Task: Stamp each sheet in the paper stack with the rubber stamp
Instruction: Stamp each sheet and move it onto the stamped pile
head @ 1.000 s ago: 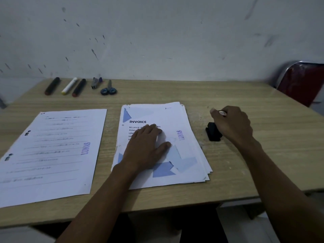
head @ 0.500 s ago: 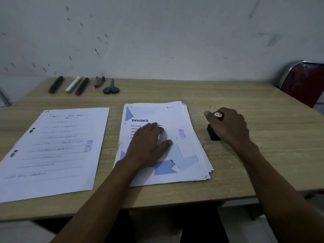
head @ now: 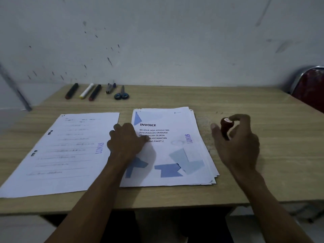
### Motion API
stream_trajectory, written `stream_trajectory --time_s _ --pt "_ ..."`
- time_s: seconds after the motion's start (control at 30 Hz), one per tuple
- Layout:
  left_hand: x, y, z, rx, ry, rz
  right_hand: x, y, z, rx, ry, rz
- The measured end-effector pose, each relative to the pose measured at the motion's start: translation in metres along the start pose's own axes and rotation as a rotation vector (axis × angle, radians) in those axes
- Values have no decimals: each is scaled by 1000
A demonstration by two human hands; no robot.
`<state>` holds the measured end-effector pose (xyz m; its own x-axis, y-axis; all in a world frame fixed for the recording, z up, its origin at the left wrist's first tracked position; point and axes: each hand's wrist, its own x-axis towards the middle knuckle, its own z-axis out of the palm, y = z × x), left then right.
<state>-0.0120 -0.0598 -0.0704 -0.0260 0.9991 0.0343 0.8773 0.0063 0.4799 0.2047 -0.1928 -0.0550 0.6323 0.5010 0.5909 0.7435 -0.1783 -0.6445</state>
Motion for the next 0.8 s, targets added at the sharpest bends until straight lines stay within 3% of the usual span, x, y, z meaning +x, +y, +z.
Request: stream_trajectory --time_s 0.17,0.33,0.57,0.7,0.8 --pt "0 1 1 -207 181 -17 -24 -1 21 79 -212 -58" --pt "0 -1 -4 -391 254 -10 -28 0 25 45 -272 -16" --pt "11 -11 -13 -826 185 75 -27 -5 28 39 -288 22" --pt "21 -29 -38 -998 133 26 -19 -20 33 85 -346 154" --pt "32 -54 -62 -1022 130 -4 -12 -45 35 354 -565 368"
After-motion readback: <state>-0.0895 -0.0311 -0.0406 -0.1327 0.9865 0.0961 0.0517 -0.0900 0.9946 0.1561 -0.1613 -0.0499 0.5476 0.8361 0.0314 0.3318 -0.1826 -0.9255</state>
